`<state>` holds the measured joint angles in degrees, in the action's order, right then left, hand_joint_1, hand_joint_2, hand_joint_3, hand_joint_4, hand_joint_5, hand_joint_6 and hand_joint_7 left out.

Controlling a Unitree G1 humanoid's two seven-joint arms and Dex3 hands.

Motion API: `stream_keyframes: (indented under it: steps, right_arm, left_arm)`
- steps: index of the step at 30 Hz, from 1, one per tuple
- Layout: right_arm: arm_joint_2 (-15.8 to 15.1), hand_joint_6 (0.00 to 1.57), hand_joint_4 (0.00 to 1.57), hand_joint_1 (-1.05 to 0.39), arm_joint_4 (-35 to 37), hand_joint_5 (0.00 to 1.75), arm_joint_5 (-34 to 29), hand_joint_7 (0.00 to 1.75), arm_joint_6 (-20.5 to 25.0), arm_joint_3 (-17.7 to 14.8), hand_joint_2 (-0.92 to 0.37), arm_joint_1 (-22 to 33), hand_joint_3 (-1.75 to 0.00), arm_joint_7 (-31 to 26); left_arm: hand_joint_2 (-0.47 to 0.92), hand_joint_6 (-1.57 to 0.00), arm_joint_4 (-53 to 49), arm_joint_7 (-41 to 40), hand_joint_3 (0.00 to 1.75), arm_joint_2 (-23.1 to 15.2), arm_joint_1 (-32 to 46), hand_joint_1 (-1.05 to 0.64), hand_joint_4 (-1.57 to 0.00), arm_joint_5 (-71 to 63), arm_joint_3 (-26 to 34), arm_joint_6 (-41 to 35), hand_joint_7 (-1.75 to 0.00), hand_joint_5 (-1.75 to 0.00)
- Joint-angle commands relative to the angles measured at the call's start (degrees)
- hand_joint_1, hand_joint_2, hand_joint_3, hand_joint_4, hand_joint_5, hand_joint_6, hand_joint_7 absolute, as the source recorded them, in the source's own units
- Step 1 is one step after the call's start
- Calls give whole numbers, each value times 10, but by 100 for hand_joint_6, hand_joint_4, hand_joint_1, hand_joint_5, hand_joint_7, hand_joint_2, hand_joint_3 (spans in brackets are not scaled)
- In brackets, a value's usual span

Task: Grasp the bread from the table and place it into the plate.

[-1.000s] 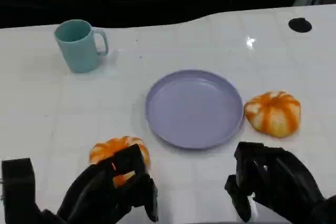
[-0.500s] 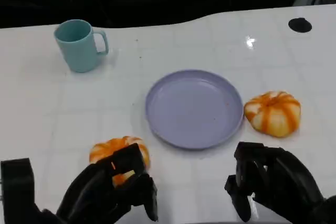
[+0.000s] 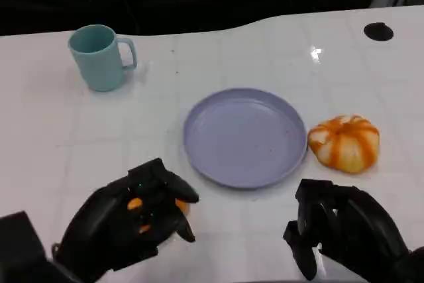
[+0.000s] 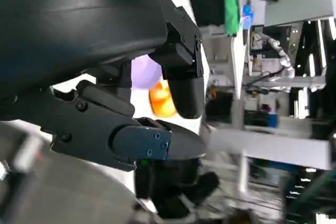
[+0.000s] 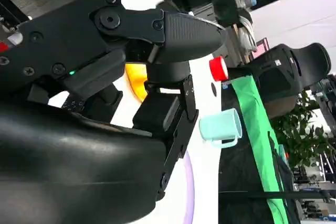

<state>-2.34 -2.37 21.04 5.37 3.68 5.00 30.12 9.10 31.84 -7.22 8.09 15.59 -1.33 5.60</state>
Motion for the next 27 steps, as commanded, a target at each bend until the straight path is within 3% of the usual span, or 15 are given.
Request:
stream_keyframes:
  steps: [1, 7, 10, 16, 21, 27]
  right_arm:
    - [-4, 103, 120, -94, -7, 167, 5, 151, 3, -1, -74, 2, -69, 1]
    - [-2, 104, 121, -95, -7, 167, 10, 151, 6, -1, -74, 1, -68, 3]
    - [-2, 104, 122, -95, -8, 166, 5, 151, 4, 2, -74, 1, -68, 1]
    - [-1, 104, 122, -96, -6, 165, 4, 152, 3, 3, -74, 1, -69, -1]
    - [-1, 104, 122, -95, -4, 165, 7, 151, -1, 3, -75, 0, -69, 4]
    - [-2, 104, 122, -95, -7, 164, 8, 150, 6, 2, -75, -1, -68, 1]
  left_arm:
    - [92, -41, 19, -13, 28, -46, -8, -75, -37, -65, 9, 59, -33, -99]
    - [92, -41, 69, -63, 15, -92, -5, -69, -27, -188, 14, 88, -16, -81]
    - [92, -43, 106, -116, 21, -135, -7, -77, -30, -354, 17, 114, -8, -68]
    - [92, -41, 130, -196, 22, -169, -16, -82, -34, -579, -5, 122, -1, -55]
    - [92, -41, 145, -180, 18, -177, -31, -82, -34, -693, -36, 79, -1, -51]
    - [92, -40, 112, -170, 9, -174, -63, -80, -34, -731, -72, 42, 0, -46]
